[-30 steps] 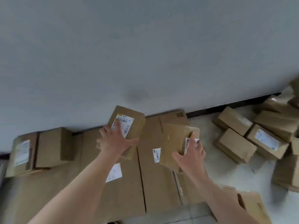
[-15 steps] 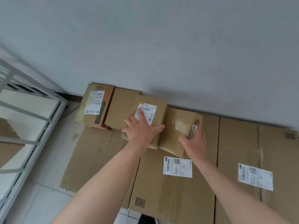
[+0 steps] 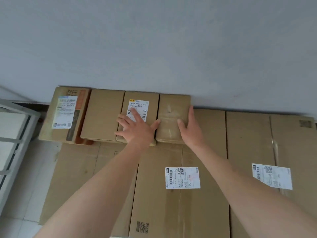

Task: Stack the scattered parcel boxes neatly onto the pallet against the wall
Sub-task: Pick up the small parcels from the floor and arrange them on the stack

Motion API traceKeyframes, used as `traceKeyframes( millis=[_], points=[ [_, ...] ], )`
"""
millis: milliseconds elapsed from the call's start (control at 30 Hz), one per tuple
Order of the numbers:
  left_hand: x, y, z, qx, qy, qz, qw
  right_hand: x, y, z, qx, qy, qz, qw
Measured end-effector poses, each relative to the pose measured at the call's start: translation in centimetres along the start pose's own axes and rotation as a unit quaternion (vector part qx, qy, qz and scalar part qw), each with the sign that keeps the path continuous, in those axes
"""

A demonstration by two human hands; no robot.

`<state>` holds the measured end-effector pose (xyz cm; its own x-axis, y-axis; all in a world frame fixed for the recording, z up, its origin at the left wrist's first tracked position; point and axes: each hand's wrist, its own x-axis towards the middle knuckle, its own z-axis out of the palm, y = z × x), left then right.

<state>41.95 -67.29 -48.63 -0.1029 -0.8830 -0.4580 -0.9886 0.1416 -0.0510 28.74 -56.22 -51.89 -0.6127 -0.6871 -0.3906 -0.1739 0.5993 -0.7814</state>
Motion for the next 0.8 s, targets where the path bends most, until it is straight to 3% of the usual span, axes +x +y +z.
traceKeyframes(
  millis=[133,267,500,700,800],
  points=[
    [-2.1,1.4,-0.4,0.025,0.031,0.044,0.998,-2.2,2.6,-2.9,0.000,-0.010,0.005,1.000],
    [-7.5,7.1,0.5,0.005,0.064,0.123,0.990,-6.6,7.3,-10.0,-0.022,0.019,0.021,0.999],
    [-22.6,25.3,6.5,-0.003,0.031,0.256,0.966,-14.5,20.7,-30.4,-0.083,0.111,0.114,0.984],
    [-35.5,39.8,13.8,0.048,0.003,0.399,0.916,-21.0,33.9,-46.1,-0.121,0.178,0.183,0.959],
    [-41.0,47.1,18.9,0.032,-0.048,0.450,0.891,-23.9,41.5,-52.8,-0.142,0.186,0.210,0.949]
  ],
)
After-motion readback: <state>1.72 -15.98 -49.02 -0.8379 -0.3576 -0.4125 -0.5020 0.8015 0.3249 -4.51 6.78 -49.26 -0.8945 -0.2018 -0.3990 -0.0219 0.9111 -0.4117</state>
